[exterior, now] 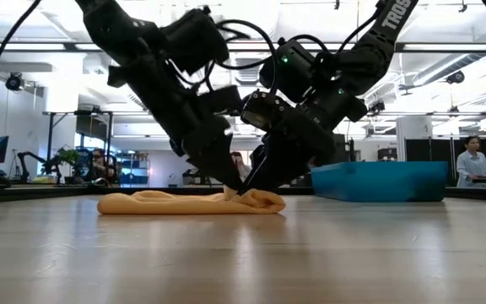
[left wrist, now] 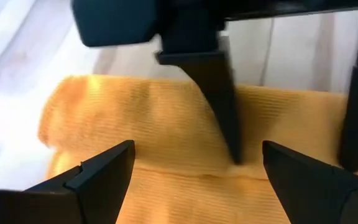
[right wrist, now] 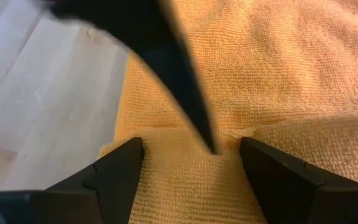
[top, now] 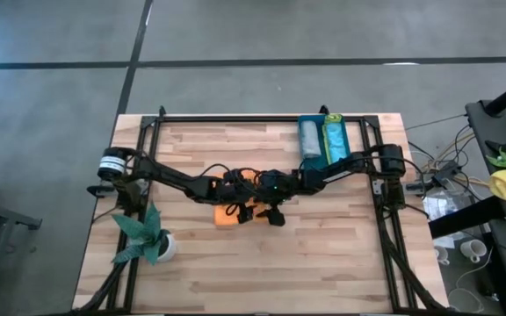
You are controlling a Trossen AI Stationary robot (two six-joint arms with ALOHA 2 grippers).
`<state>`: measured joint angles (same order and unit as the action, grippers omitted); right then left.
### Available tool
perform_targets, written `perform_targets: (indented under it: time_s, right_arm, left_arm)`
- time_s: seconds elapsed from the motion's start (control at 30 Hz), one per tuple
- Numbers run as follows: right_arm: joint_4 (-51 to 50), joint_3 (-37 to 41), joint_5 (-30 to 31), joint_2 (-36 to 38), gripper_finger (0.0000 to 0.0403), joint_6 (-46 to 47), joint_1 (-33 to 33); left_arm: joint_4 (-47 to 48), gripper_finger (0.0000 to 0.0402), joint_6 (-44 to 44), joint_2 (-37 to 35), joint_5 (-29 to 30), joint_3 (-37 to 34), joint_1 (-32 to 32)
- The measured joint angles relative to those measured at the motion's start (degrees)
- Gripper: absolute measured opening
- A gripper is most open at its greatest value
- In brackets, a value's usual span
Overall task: Roll microfiber towels into tight, uniform cylinder then place into a basket
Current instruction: Roll the orange towel
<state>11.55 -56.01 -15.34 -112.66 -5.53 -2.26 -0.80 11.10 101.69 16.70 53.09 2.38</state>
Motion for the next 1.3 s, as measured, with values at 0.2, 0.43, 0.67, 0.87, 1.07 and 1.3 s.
perform_targets:
  time_s: [0.2, 0.43, 0.67, 0.87, 1.07, 1.3]
  right_arm:
    - [-0.46, 0.00, 0.00, 0.00, 0.0263, -0.90, 0.10]
    - [-2.01, 0.14, 0.22, 2.07, 0.0273, -1.21, 0.12]
    - [-11.88, -0.10, 0.70, 10.82, 0.0288, -2.77, -0.44]
    - [-17.51, 3.78, 4.57, 14.67, 0.0287, -7.42, -3.33]
    - [-16.43, 5.26, 6.10, 10.35, 0.0284, -9.57, -5.65]
    - [-14.88, 0.25, 5.24, 2.69, 0.0284, -11.27, -5.80]
  left_arm:
    - [-2.02, 0.0336, -5.70, 0.42, -3.56, -0.01, -0.88]
    - [-2.89, 0.0336, -5.36, 3.41, -6.07, -1.35, -0.90]
    - [-2.70, 0.0336, -5.22, 3.20, -6.08, -2.40, -0.87]
    - [-3.90, 0.0336, -5.47, 3.23, -6.63, -2.51, -0.77]
    - [-4.66, 0.0336, -5.48, 3.28, -6.65, -2.80, -0.77]
    - [-4.75, 0.0336, -5.49, 3.32, -6.59, -2.89, -0.77]
